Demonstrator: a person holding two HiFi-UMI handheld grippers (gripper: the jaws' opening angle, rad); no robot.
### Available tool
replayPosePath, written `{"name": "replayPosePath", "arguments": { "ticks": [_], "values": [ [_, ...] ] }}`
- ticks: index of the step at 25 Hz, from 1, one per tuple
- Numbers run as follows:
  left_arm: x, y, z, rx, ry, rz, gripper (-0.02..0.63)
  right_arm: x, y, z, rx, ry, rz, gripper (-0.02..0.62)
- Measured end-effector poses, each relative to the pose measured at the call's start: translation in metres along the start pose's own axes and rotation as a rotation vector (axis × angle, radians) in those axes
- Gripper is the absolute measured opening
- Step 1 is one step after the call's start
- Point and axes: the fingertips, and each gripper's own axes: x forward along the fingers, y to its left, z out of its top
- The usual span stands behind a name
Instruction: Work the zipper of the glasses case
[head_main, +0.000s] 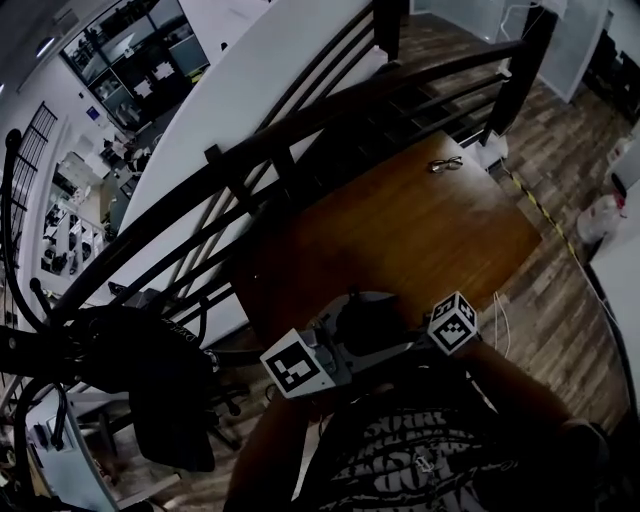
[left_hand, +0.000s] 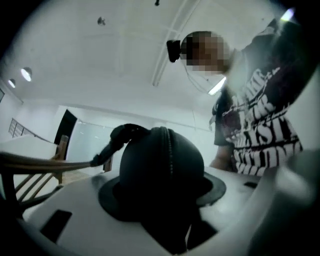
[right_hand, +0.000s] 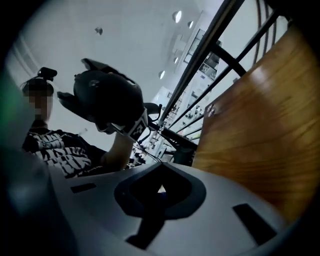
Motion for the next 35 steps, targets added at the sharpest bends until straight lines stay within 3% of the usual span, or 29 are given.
{"name": "replayPosePath", "arguments": {
  "ticks": [2,4,6,8,11,12,14,19,23,26,28,32,33,35],
  "values": [
    [0.005,0.025,-0.041,-0.096,0.070,0.046,0.255,-0.004,-0.019,-0.006,0.015,-0.013,-0.098,-0.002],
    [0.009,0.057,-0.104,-0.207,0.206,0.143,0.255,-0.021,-0.054,-0.016,0.001,0.009,-0.271,-0.002],
    [0.010,0.083,-0.181,-0.318,0.437,0.262,0.255,-0.048,-0.084,-0.020,-0.052,0.023,-0.435,-0.002],
    [0.002,0.098,-0.255,-0.383,0.716,0.356,0.255,-0.067,-0.099,-0.019,-0.104,0.039,-0.533,-0.002],
    [-0.019,0.101,-0.338,-0.346,1.093,0.374,0.256,-0.080,-0.110,-0.022,-0.134,0.061,-0.572,-0.003],
    [-0.023,0.100,-0.357,-0.320,1.167,0.357,0.256,-0.081,-0.113,-0.023,-0.137,0.068,-0.571,-0.002],
    [-0.025,0.099,-0.378,-0.294,1.229,0.330,0.256,-0.084,-0.116,-0.023,-0.141,0.069,-0.565,-0.002],
    [-0.020,0.104,-0.381,-0.339,1.175,0.362,0.259,-0.107,-0.132,-0.006,-0.146,0.025,-0.599,-0.002],
    [-0.019,0.113,-0.363,-0.393,1.081,0.427,0.273,-0.119,-0.145,0.006,-0.168,0.048,-0.599,0.000],
    [-0.021,0.125,-0.335,-0.389,1.001,0.500,0.273,-0.124,-0.144,0.023,-0.211,0.038,-0.599,0.000],
    [-0.016,0.142,-0.293,-0.372,0.840,0.592,0.273,-0.132,-0.137,0.048,-0.264,-0.027,-0.616,0.000],
    [0.001,0.174,-0.178,-0.278,0.378,0.778,0.267,-0.164,-0.102,0.121,-0.475,-0.311,-0.695,0.000],
    [0.003,0.177,-0.153,-0.237,0.298,0.814,0.241,-0.173,-0.091,0.136,-0.538,-0.378,-0.725,0.000],
    [0.005,0.182,-0.108,-0.148,0.186,0.899,0.128,-0.188,-0.066,0.162,-0.658,-0.483,-0.784,-0.002]
  ]
}}
